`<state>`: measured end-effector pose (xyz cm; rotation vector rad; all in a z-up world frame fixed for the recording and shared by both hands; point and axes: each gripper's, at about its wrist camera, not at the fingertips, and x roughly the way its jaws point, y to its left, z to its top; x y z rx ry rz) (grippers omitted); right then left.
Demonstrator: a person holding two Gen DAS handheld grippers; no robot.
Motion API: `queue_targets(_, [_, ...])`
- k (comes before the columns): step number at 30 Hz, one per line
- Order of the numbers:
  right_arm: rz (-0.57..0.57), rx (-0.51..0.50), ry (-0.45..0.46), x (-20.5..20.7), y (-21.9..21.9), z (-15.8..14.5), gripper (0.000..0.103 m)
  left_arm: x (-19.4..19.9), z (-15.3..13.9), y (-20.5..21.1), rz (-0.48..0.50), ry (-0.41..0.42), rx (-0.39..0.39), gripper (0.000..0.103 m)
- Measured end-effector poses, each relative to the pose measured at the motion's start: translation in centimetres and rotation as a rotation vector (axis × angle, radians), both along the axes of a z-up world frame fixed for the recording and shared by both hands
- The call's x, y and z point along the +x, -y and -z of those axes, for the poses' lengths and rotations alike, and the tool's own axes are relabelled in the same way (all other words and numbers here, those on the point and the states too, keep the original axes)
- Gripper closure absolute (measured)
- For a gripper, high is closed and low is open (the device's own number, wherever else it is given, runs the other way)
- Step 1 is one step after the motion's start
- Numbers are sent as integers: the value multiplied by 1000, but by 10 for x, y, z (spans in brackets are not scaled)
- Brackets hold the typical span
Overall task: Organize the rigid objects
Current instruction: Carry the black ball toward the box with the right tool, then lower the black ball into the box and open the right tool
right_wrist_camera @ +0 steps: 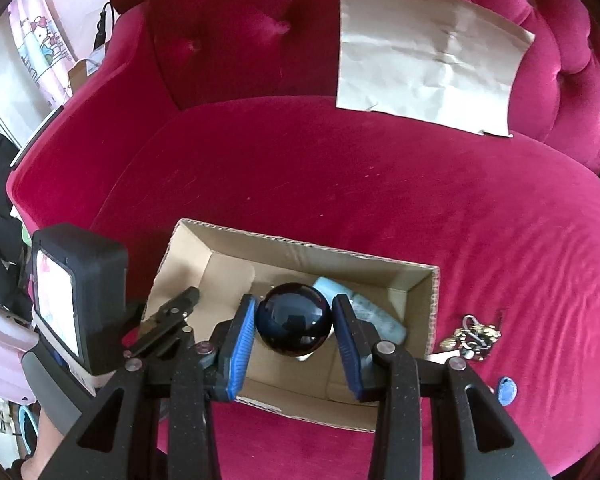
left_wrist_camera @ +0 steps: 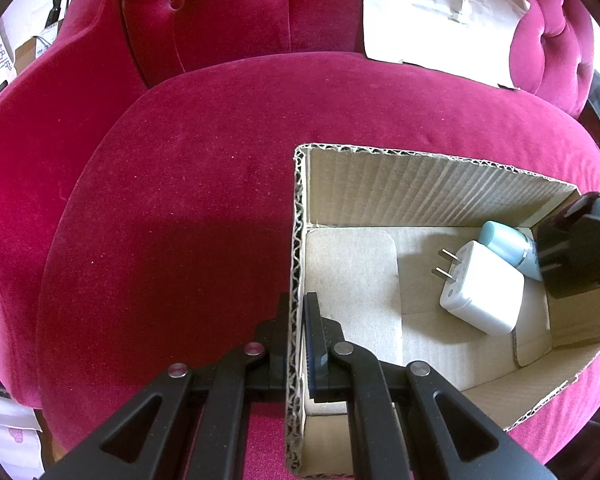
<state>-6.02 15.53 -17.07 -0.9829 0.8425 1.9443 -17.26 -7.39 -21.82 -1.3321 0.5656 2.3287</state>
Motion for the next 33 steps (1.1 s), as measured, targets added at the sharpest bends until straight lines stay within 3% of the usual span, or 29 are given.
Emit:
queue_targets(22, [-19, -56, 5, -30, -5, 18, 61, 0, 6, -12, -6, 12, 16, 99])
queue_targets(25, [-16, -51, 12, -31, -5, 18, 54, -5, 9, -19, -9, 20, 23, 99])
queue_targets(27, [-5, -42, 31, -31, -6, 19, 45, -9, 12, -21, -11, 24, 27, 99])
queue_targets(29, [27, -31, 64, -27, -8, 20, 28, -8, 11, -18, -11, 22, 28, 99])
queue_targets(33, [62, -25, 82, -20, -13, 22, 14, -9, 12, -17, -10, 23, 30, 99])
